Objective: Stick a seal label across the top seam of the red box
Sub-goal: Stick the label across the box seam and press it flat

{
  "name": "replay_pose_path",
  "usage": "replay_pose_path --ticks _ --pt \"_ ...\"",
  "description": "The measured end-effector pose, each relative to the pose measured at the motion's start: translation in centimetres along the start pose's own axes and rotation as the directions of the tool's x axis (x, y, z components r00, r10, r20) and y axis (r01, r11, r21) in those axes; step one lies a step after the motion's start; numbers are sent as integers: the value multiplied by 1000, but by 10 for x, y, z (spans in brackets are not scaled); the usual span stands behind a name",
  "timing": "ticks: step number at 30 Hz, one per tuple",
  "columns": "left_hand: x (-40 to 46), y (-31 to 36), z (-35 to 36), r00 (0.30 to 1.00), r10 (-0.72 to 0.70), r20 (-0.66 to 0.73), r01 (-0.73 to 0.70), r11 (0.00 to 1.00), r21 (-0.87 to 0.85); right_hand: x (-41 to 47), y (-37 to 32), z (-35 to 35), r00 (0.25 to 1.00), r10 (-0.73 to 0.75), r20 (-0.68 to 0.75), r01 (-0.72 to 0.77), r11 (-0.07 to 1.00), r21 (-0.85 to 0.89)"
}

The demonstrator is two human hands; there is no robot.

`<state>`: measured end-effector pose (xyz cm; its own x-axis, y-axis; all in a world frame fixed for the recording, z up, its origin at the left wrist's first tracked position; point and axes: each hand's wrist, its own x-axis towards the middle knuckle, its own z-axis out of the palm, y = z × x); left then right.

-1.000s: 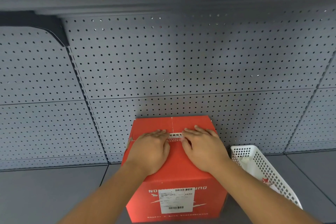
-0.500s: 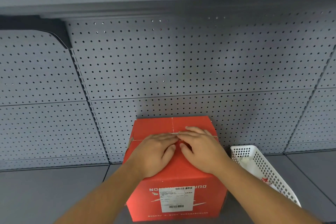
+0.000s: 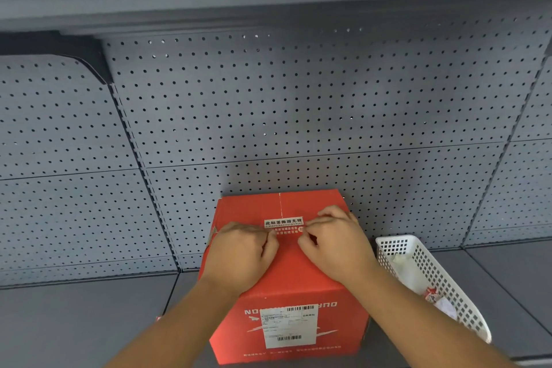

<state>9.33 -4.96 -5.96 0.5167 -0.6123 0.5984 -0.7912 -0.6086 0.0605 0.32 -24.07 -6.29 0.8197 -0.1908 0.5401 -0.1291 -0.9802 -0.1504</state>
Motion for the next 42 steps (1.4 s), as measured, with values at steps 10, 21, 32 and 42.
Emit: replay_pose_path --ticks 10,21,32,42 --pt "0 -3 0 986 100 130 -80 985 -152 0 1 -5 980 -188 63 177 973 146" --pt "-5 -4 1 995 -90 49 92 995 -48 1 5 1 999 43 2 -43 999 28" --pt "7 -4 0 908 11 419 45 991 -124 9 -2 -5 889 -141 437 104 989 109" --pt "6 0 2 884 -67 462 93 995 -35 7 -1 2 919 -18 393 4 999 36"
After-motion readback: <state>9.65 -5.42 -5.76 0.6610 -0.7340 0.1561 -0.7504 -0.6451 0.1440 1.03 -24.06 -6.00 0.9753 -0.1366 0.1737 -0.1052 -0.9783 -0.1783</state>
